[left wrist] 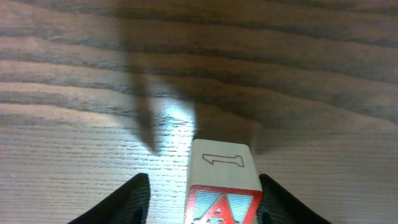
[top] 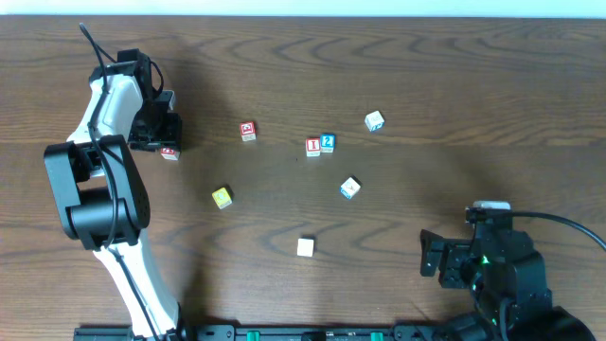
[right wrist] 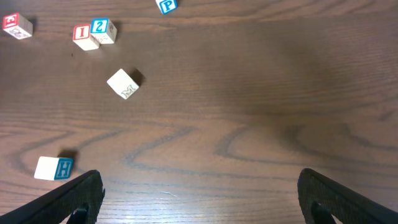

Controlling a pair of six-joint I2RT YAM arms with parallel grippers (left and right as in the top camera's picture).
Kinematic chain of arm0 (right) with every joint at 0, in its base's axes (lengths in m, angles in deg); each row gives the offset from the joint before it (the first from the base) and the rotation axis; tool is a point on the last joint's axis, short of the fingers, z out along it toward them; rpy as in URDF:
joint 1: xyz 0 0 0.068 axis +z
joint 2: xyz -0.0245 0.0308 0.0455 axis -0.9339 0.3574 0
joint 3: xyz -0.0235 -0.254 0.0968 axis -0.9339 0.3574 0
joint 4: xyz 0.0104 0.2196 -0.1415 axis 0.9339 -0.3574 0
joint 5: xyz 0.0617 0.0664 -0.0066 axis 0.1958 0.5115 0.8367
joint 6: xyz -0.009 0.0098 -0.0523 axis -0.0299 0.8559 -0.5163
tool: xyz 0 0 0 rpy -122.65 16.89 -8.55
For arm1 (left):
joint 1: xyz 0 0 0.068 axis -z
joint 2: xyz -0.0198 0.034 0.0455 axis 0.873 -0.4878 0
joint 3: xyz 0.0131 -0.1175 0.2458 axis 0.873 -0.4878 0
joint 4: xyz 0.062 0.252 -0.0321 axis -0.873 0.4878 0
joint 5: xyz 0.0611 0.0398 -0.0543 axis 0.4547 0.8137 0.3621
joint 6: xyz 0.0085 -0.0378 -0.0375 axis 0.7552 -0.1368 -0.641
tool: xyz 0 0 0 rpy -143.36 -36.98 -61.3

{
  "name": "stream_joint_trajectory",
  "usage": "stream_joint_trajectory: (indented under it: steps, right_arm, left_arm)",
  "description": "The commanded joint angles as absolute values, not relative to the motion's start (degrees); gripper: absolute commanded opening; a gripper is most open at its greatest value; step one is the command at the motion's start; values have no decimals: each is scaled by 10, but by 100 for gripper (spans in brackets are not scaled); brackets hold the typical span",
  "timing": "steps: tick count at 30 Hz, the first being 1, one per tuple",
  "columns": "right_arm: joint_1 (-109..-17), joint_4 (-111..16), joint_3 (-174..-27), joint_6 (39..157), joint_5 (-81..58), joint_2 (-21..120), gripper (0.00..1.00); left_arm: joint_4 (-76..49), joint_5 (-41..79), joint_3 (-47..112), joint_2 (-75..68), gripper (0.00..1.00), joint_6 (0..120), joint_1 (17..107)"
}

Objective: Spell out Ai2
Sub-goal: 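Lower the left gripper and grasp the red A block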

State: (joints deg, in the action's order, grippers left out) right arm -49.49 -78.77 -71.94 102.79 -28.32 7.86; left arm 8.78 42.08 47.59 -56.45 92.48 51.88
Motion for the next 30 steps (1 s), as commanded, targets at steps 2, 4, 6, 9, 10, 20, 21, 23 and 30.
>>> stream_joint_trajectory:
  steps: [2, 4, 6, 9, 10, 20, 21, 23, 30]
  right_arm:
    - [-499, -788, -720, 1022, -287, 78, 99]
    - [-499, -788, -720, 1022, -287, 78, 99]
    - [-499, -788, -720, 1022, -287, 78, 99]
    - [-499, -788, -720, 1022, -287, 78, 99]
    - [-499, -788, -720, 1022, -287, 78, 99]
    - [-499, -788, -720, 1022, -287, 78, 99]
    - [-499, -788, -720, 1022, -287, 78, 99]
    - [-499, -788, -720, 1022, -287, 78, 99]
    - [-499, -788, -720, 1022, -287, 78, 99]
  left_arm:
    - [88, 425, 474, -569, 50, 931, 519]
    - [88, 425, 474, -569, 50, 931, 519]
    - [88, 425, 474, -569, 50, 931, 519]
    - [89, 425, 474, -569, 46, 931, 519]
    - [90, 425, 474, -569, 46, 931, 519]
    - [93, 425, 474, -569, 37, 931, 519]
    - [93, 425, 474, -569, 36, 931, 519]
    - [95, 425, 474, -569, 34, 931, 519]
    - [101, 425, 474, -569, 33, 930, 519]
